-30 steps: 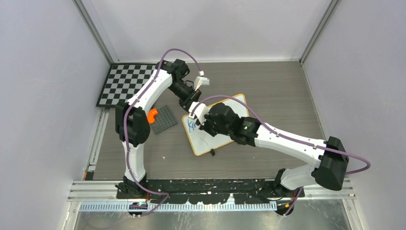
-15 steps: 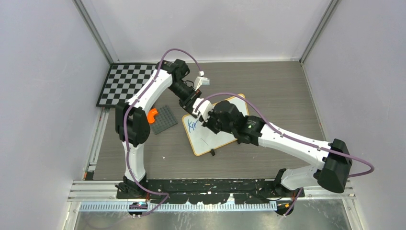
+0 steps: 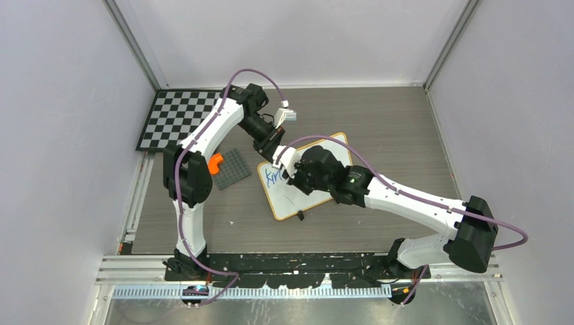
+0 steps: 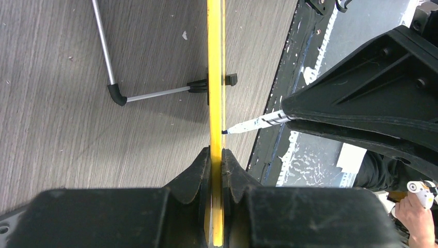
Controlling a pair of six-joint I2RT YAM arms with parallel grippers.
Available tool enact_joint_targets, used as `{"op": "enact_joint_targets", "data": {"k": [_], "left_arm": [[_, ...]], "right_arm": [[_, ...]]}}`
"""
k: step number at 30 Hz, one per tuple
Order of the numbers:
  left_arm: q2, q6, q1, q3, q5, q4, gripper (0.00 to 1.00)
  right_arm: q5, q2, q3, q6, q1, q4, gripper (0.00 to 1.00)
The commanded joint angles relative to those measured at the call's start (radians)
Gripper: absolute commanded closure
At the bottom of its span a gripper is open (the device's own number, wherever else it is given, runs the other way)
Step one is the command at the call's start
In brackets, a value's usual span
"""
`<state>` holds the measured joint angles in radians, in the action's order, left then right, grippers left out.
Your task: Write a sentence on the whiteboard
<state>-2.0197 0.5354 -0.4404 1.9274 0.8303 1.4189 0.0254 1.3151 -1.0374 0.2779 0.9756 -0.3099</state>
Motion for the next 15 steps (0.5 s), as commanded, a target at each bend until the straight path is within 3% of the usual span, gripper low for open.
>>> {"op": "enact_joint_targets", "data": {"k": [1, 15], "left_arm": [[-0.044, 0.029, -0.060, -0.033, -0.039, 0.014, 1.00], [-0.043, 0.030, -0.059, -0.027, -0.036, 0.018, 1.00]], "right_arm": [[-0.003, -0.057, -0.016, -0.004, 0.000, -0.001, 1.00], [0.071, -0.058, -0.033, -0.007, -0.010, 0.027, 1.00]]}}
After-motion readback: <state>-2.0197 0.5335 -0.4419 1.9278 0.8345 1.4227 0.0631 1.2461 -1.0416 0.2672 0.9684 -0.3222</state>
